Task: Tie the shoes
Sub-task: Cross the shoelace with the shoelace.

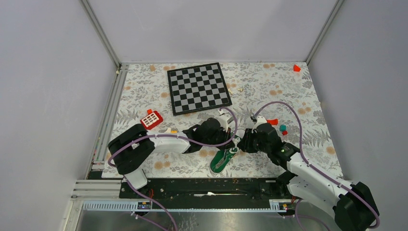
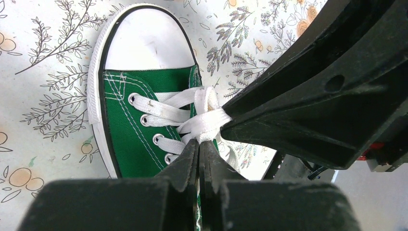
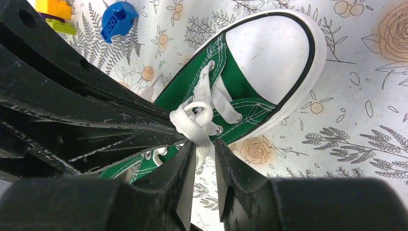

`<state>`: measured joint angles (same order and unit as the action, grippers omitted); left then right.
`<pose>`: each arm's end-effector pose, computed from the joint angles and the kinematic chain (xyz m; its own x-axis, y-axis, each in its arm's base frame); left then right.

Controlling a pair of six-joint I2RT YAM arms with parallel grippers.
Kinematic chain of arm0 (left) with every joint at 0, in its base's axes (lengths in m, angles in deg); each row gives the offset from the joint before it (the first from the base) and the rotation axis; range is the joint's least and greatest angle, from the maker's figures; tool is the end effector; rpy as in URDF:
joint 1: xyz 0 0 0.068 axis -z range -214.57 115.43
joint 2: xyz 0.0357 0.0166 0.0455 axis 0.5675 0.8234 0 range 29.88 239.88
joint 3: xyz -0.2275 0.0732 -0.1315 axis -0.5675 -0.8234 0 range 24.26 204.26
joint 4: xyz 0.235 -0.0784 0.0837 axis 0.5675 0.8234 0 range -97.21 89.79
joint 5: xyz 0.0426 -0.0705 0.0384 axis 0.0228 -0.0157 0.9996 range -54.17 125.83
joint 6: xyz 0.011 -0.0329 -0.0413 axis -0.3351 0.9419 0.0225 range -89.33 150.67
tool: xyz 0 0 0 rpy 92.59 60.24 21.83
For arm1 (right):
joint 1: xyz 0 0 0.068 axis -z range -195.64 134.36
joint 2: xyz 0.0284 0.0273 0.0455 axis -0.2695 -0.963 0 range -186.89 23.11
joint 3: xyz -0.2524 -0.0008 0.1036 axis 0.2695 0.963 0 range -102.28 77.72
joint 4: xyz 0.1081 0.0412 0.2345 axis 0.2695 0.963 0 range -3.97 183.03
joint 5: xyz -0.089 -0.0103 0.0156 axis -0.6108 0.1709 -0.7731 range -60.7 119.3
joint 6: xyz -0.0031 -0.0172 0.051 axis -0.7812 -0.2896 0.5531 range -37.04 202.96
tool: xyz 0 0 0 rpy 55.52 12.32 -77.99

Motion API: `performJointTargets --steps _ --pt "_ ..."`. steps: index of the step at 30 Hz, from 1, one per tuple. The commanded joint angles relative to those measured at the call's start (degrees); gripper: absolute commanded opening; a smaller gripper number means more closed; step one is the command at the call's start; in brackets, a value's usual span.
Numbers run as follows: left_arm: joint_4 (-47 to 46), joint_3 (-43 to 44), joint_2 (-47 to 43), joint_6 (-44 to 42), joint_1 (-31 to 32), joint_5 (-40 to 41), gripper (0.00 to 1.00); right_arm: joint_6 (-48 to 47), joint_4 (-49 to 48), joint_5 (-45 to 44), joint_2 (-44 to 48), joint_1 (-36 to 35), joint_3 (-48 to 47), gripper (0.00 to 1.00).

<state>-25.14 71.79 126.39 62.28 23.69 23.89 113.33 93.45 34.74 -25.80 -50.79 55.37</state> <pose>0.1774 -0.3008 0.1741 -0.7161 0.1828 -0.6737 0.6458 0.5398 -0.5400 0.1478 0.1083 0.1954 -0.7166 0.1109 -0.6886 -0.3190 0.8259 0.4650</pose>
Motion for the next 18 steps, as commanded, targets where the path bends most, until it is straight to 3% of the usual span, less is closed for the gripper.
performJointTargets --steps 1,6,18 --pt "-3.5 1.6 -1.1 0.6 0.4 0.5 0.00 -1.6 0.6 -1.5 -0.5 -0.4 -2.1 0.27" --pt "-3.5 1.3 -1.3 0.6 0.4 0.4 0.00 -1.7 0.4 -2.6 -0.6 -0.4 -1.5 0.26" --pt "-6.1 1.1 0.2 2.0 1.0 0.4 0.00 -0.3 1.5 -0.7 2.9 -0.4 -2.4 0.37"
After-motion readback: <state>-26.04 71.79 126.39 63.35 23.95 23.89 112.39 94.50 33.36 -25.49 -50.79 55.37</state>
